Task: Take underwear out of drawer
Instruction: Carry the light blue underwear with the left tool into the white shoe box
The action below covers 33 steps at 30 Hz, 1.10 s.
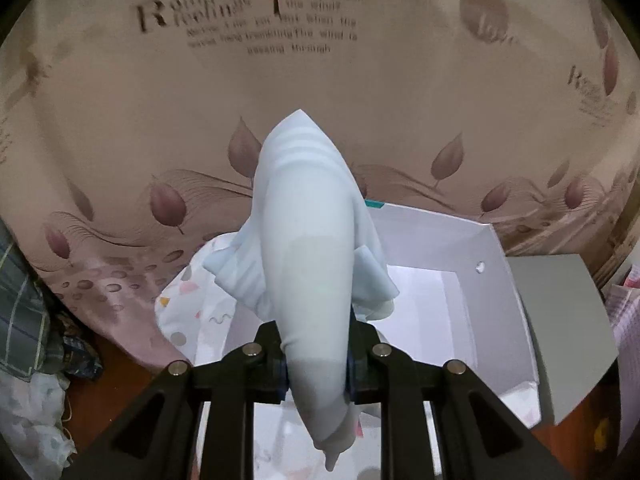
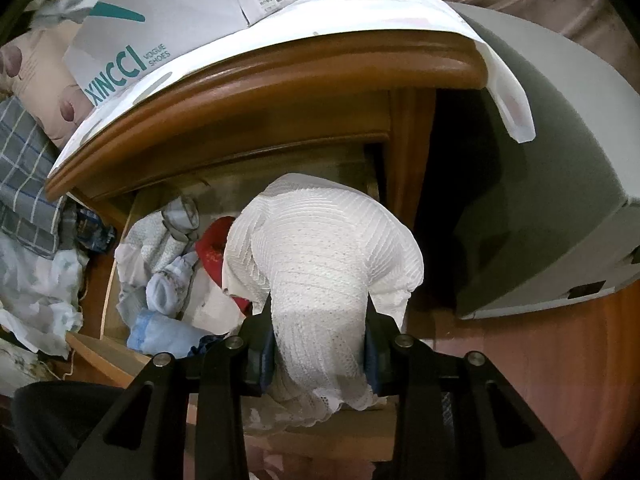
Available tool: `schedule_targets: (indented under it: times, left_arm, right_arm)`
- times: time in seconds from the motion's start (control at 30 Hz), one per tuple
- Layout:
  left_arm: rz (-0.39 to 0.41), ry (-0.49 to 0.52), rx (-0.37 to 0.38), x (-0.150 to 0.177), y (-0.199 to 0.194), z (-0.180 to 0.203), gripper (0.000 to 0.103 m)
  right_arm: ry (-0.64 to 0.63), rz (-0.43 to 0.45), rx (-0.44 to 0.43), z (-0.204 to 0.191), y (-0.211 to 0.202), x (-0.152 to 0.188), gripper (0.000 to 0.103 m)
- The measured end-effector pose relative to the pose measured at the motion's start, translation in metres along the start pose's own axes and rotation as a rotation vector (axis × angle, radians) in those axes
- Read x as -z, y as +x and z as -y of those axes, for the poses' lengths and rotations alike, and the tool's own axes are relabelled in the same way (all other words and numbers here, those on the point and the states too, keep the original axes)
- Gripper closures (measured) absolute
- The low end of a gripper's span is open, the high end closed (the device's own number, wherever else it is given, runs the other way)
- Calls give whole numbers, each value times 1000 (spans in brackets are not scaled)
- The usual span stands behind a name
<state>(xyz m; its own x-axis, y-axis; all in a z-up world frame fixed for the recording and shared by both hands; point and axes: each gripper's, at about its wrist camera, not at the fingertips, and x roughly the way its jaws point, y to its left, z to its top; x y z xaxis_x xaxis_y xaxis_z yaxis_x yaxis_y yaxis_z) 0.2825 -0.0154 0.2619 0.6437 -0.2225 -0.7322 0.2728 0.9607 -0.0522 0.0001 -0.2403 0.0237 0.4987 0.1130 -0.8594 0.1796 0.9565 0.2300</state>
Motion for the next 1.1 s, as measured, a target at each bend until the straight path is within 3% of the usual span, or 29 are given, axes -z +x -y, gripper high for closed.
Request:
schedule_targets:
  times: [0.3,0.53,0.87,1.1]
  left_arm:
    - [-132,51,-50,32,58,9,83]
    - [-255,-105,-25,51,62,-6,83]
    - [-304,-302,-62,68,44,-11,83]
    - [-297,-299,-94,64,36,-4,81]
  right_arm:
    - [-11,-13,9,-2,6,-1,70]
    - [-5,-15,8,-2,6,0,70]
    - [0,-14,7,-1,6,-1,70]
    - [-1,-16,7,-1,7,-1,69]
